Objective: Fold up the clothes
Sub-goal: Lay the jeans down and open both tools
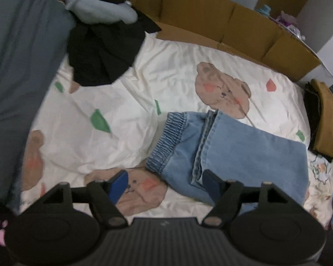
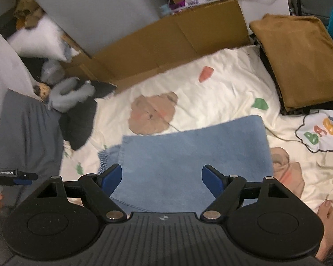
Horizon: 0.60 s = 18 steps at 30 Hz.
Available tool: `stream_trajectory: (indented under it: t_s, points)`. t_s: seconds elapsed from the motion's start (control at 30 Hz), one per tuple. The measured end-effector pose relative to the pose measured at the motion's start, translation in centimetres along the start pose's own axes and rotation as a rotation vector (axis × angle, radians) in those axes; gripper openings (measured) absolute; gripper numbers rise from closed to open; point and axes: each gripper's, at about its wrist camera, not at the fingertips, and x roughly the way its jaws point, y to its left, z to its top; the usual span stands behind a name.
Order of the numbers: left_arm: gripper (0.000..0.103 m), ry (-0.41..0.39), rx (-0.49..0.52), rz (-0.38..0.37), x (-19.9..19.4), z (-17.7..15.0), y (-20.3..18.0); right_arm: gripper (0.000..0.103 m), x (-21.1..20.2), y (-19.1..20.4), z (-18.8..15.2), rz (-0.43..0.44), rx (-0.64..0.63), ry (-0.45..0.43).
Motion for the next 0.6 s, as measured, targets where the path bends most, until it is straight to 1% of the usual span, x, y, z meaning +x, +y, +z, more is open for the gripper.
stream_trajectory:
  t_s: [0.13, 0.2, 0.3, 0.47, 0.53, 0.6]
  points:
    - [0.079, -0.028, -0.003, 0.057, -4.7, 0.6, -0.7, 0.087, -1.3, 1.2, 0.9, 0.023, 0.010, -0.019]
    - [0.080, -0.044, -0.003, 0.074, -6.7, 0.7, -0.9, 0.087, -1.9, 2.0, 1.3, 0.036, -0.008, -0.031]
    - [0.080, -0.055, -0.009, 0.077, -9.0, 0.7, -1.1, 0.088, -2.8, 2.8, 1.7, 0.056, -0.021, -0.057]
    - [0.080, -0.069, -0.016, 0.095, -10.8, 1.2, -0.7, 0.088, -3.8, 3.3, 2.1, 0.069, -0.037, -0.096]
    - [0.080, -0.073, -0.015, 0.090, -10.7, 1.6, -0.6, 0.088, -3.8, 3.3, 2.1, 0.089, -0.038, -0.111]
    - [0.080, -0.076, -0.013, 0.076, -10.2, 1.9, -0.4, 0.088, -3.6, 3.2, 2.1, 0.090, -0.036, -0.127]
